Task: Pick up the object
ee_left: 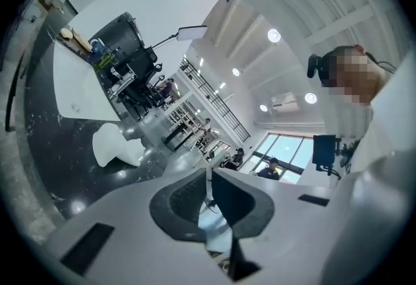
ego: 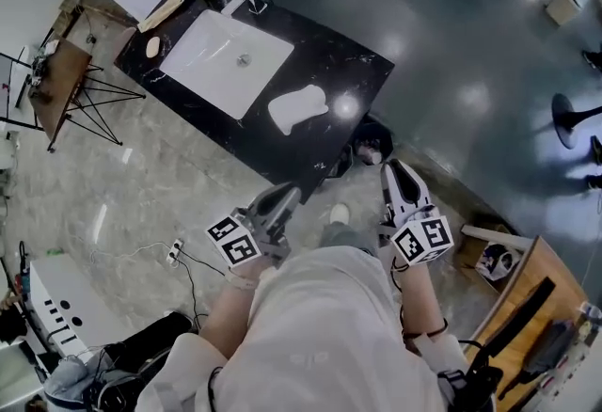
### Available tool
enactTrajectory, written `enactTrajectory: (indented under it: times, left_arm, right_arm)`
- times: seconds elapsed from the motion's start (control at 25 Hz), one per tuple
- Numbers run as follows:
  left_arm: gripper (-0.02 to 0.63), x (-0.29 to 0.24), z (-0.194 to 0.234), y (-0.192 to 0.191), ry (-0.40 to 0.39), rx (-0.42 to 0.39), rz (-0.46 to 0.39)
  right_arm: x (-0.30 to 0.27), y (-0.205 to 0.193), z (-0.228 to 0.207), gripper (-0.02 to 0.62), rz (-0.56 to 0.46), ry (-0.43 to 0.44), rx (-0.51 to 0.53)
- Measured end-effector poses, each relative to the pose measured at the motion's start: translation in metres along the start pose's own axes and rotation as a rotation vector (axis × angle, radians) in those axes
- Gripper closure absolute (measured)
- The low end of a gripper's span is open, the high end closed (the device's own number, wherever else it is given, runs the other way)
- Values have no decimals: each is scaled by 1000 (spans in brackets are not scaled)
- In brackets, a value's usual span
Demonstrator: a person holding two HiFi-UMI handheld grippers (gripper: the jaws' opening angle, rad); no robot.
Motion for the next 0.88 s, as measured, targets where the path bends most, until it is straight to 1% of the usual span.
enactTrajectory:
  times: [0.16,0.32,0.4,0.52,0.64,0.72,0.76,0.88]
  left_arm:
    - [597,-22,18,8,63,3,-9]
    - [597,-26,35,14,134,32,-37]
    - [595,-20,44,15,174,57,-65]
    - [595,-6,55,16,216,85,-97]
    - [596,8,67,17,242,103,-118]
    - [595,17,74,18,259,115,-132]
    - [596,22,77,17,270,122,-139]
    - [596,35,86,17,303,137,-161]
  right_arm:
    - [-32,10,-28,543,31,44,13]
    - [-66,17,-39,541,66,127,38]
    - [-82,16,-38,541,96,164,62]
    - [-104,7,-27,536,149,218,126]
    - [-128,-7,-12,491,198,272,184]
    - [-143,-20,-5,472,236,285,267]
    - [-150,-28,-2,470,258,286,331]
    - [-169,-58,7,457,327,272,578]
Point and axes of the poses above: the fingertips, and each gripper's own axes: x backward along the fingers, z to its left, y out of its top, the point moved 1 cm from there along x, backward along the fingers, and after that the axes turned 5 degrees about y, right-handed, at the moved point
